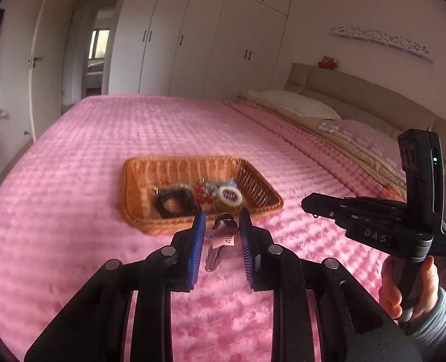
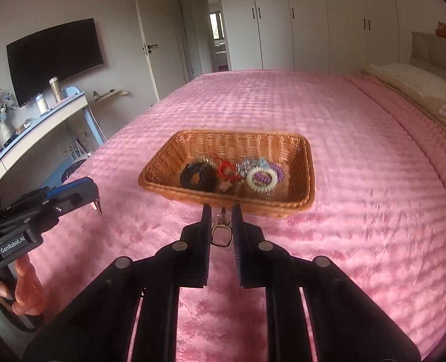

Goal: Organize jewelry
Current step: 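Carry the key and gold buckle into the basket and open both tools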

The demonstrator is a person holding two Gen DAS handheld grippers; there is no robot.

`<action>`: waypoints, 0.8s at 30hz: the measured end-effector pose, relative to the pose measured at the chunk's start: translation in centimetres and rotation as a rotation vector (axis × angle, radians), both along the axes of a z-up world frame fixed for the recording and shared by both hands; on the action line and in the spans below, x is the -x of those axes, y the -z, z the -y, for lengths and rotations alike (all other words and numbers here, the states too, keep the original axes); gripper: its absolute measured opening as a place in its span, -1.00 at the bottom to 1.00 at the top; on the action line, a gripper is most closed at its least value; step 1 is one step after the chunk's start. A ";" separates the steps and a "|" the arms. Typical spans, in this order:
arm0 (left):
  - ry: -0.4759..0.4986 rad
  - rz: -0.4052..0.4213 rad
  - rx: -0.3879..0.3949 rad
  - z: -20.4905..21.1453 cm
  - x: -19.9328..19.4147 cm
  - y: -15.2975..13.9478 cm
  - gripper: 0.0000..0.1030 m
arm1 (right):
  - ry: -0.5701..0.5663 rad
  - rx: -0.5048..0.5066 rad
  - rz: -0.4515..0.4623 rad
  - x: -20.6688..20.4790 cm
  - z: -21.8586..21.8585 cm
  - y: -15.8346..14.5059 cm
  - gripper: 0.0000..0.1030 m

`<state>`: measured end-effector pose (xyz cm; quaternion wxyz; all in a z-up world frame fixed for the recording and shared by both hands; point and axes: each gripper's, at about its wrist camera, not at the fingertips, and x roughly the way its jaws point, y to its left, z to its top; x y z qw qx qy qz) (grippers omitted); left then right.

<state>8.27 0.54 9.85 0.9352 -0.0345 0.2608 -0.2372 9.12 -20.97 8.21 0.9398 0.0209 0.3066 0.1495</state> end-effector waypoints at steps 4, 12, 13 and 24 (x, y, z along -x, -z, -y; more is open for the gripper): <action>0.017 0.043 -0.002 0.6 -3.7 -2.2 -0.58 | -0.021 -0.020 0.012 -3.9 -0.1 -2.3 -0.77; 0.050 -0.139 0.091 0.8 -15.9 2.7 -0.58 | -0.007 -0.126 -0.155 -15.9 -0.2 0.6 -0.77; 0.042 -0.161 0.094 0.8 -17.2 3.7 -0.58 | -0.003 -0.133 -0.183 -17.4 -0.4 1.5 -0.77; -0.044 -0.214 0.085 0.3 -22.4 8.6 -0.58 | 0.034 -0.119 -0.320 -24.4 -2.1 7.8 -0.77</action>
